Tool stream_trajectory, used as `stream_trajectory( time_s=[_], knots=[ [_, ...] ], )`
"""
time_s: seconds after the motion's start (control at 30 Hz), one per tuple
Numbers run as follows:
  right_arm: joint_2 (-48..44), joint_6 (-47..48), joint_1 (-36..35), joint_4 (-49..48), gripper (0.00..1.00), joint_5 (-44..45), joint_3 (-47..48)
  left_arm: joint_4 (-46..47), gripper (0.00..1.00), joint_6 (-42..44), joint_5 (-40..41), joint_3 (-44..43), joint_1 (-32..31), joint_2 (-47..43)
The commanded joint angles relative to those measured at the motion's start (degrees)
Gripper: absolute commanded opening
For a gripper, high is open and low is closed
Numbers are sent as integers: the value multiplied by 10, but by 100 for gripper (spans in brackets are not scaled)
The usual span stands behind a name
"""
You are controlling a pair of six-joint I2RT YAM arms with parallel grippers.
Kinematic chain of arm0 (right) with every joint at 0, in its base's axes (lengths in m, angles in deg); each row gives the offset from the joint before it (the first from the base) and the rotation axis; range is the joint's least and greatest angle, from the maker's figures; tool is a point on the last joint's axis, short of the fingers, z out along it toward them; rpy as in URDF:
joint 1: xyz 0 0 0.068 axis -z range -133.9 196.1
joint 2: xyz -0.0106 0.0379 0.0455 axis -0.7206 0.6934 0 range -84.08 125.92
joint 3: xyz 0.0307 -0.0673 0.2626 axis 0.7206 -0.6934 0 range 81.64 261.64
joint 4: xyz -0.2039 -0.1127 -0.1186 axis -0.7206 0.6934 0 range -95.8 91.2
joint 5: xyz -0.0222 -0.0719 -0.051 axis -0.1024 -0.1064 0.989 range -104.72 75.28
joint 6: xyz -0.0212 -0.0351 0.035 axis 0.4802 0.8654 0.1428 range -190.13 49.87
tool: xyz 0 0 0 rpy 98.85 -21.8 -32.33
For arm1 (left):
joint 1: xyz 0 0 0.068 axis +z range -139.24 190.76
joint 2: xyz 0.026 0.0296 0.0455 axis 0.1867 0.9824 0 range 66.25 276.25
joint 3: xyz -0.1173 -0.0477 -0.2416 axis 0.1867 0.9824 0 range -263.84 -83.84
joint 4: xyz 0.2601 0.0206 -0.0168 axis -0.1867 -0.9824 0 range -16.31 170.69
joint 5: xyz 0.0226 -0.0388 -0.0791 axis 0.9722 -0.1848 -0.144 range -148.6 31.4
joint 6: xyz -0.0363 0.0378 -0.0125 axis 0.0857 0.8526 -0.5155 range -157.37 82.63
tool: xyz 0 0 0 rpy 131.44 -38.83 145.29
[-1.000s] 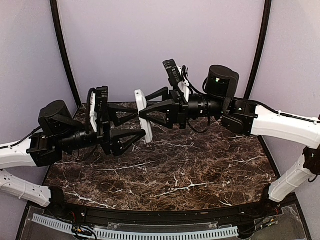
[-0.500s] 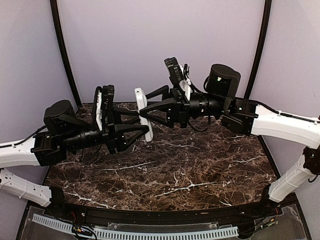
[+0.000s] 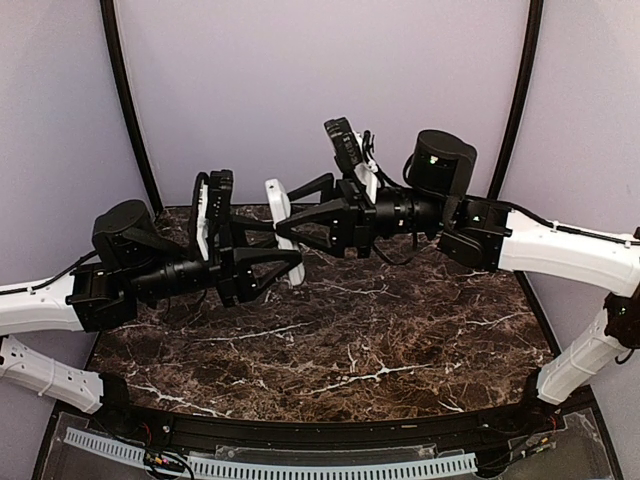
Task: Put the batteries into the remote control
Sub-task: Pass from the right arm to the left
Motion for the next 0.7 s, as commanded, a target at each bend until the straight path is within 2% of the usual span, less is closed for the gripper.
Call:
stream_trajectory(
  time_s=[0.0, 0.07, 0.13, 0.23, 0.3, 0.37, 0.57, 0.67],
  knots=[
    [5, -15, -3, -5, 23, 6, 15, 17, 35, 8, -13, -7, -1, -2],
    [5, -14, -3, -4, 23, 9, 14, 16, 25, 6, -11, -6, -1, -2],
    [4, -14, -3, 5, 27, 21, 15, 12, 21, 4, -6, -6, -1, -3],
    [3, -12, -1, 40, 45, 61, 21, -16, 18, -2, 33, -9, -1, 1],
    [-1, -13, 2, 62, 64, 86, 21, -45, 13, -13, 76, -12, -1, 5],
    [-8, -15, 5, 82, 96, 112, 18, -82, 9, -26, 131, -16, -1, 9],
    [-53, -13, 21, 126, 99, 222, -10, -198, 7, -80, 230, -19, 4, 29],
    [-74, -19, 25, 158, 99, 323, -25, -282, 7, -159, 245, -23, 29, 53]
  ],
)
